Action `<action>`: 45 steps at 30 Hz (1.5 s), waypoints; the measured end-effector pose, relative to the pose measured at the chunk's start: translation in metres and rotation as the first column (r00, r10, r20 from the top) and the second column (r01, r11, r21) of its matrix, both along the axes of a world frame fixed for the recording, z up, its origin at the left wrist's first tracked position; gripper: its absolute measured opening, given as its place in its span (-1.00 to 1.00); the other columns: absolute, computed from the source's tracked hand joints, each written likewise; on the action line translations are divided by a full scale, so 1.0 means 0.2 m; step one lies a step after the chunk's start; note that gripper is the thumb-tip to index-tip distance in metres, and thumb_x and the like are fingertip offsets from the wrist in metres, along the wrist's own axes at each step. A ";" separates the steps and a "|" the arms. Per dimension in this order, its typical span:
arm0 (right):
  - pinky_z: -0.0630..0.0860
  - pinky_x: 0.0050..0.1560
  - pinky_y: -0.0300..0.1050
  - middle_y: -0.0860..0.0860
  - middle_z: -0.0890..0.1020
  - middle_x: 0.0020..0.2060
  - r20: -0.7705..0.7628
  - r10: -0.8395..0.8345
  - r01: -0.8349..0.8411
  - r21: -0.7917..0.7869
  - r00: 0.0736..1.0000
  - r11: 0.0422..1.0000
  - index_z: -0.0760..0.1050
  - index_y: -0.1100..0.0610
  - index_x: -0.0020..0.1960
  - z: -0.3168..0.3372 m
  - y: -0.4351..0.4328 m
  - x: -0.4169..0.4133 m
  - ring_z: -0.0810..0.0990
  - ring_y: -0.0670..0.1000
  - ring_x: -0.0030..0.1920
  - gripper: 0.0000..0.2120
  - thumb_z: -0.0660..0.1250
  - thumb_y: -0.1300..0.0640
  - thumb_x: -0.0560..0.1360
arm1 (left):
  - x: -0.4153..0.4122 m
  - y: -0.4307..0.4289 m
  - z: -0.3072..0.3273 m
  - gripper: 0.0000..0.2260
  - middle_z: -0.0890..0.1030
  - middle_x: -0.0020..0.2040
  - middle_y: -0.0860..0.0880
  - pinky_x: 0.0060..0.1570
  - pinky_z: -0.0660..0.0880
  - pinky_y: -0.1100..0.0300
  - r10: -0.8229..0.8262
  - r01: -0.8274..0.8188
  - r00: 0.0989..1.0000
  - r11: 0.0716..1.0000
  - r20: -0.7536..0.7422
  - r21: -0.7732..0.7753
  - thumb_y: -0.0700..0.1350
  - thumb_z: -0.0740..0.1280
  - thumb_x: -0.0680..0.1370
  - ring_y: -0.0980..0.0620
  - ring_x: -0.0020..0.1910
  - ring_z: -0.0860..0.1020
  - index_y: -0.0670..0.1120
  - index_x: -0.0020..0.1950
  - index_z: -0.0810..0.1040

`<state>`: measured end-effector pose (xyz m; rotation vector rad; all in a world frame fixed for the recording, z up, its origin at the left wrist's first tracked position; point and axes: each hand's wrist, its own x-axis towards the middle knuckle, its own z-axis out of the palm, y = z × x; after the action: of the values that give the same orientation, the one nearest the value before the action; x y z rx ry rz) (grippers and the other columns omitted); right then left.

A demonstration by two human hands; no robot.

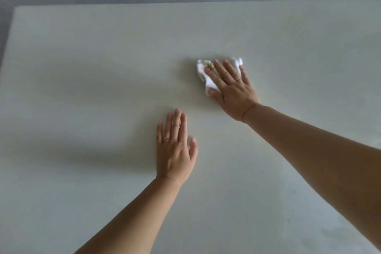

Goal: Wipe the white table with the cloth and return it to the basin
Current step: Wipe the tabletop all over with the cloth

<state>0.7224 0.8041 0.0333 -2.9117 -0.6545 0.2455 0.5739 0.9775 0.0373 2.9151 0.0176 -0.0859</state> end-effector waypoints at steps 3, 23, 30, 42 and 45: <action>-0.29 0.49 0.11 -0.04 -0.06 0.56 -0.074 -0.505 0.509 0.046 0.860 0.859 -0.10 -0.10 0.55 -0.02 0.01 0.11 -0.16 0.05 0.54 -0.45 -0.06 -0.18 0.61 | 0.16 0.03 0.01 -0.47 0.27 0.48 -0.20 0.46 0.03 -0.07 -0.002 0.002 0.998 1.000 0.061 -0.007 0.00 0.09 0.54 -0.18 0.47 0.25 -0.24 0.46 0.30; -0.22 0.49 0.09 -0.03 0.00 0.56 -0.021 -0.009 0.010 0.032 1.000 0.999 -0.07 -0.09 0.55 0.01 0.25 0.23 -0.10 0.07 0.55 -0.45 -0.03 -0.17 0.61 | 0.63 0.04 -0.06 -0.43 0.11 0.56 -0.12 0.50 -0.06 0.04 0.137 -0.137 0.990 0.991 0.019 0.004 0.05 0.11 0.59 -0.06 0.54 0.03 -0.18 0.53 0.12; -0.29 0.48 0.14 0.00 -0.09 0.56 -0.097 -0.649 0.655 0.052 0.754 0.753 -0.12 -0.08 0.56 -0.02 0.17 0.52 -0.18 0.08 0.54 -0.44 -0.05 -0.14 0.61 | 0.64 0.04 -0.05 -0.40 0.16 0.54 -0.13 0.49 0.02 0.01 0.152 -0.152 0.988 0.988 0.007 -0.009 0.08 0.00 0.54 -0.09 0.53 0.10 -0.19 0.52 0.16; -0.28 0.48 0.15 0.00 -0.04 0.56 -0.065 -0.620 0.624 0.066 0.782 0.779 -0.09 -0.08 0.55 -0.04 0.25 0.78 -0.14 0.09 0.54 -0.44 -0.04 -0.15 0.60 | 0.65 0.04 -0.05 -0.41 0.19 0.53 -0.13 0.47 0.04 0.01 0.150 -0.150 0.989 0.989 0.011 -0.003 0.05 0.06 0.53 -0.10 0.52 0.15 -0.20 0.51 0.21; -0.30 0.46 0.18 0.02 -0.06 0.56 -0.048 -0.536 0.538 0.088 0.843 0.838 -0.10 -0.06 0.56 -0.03 0.46 0.72 -0.15 0.13 0.54 -0.43 -0.04 -0.14 0.61 | 0.65 0.04 -0.05 -0.41 0.18 0.54 -0.12 0.48 0.04 0.01 0.156 -0.156 0.988 0.988 0.001 -0.003 0.04 0.05 0.53 -0.09 0.52 0.15 -0.20 0.51 0.20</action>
<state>0.8672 0.8963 0.0276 -2.8438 0.1708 0.1662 0.7035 0.9851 0.0273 2.8983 0.2448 -0.0586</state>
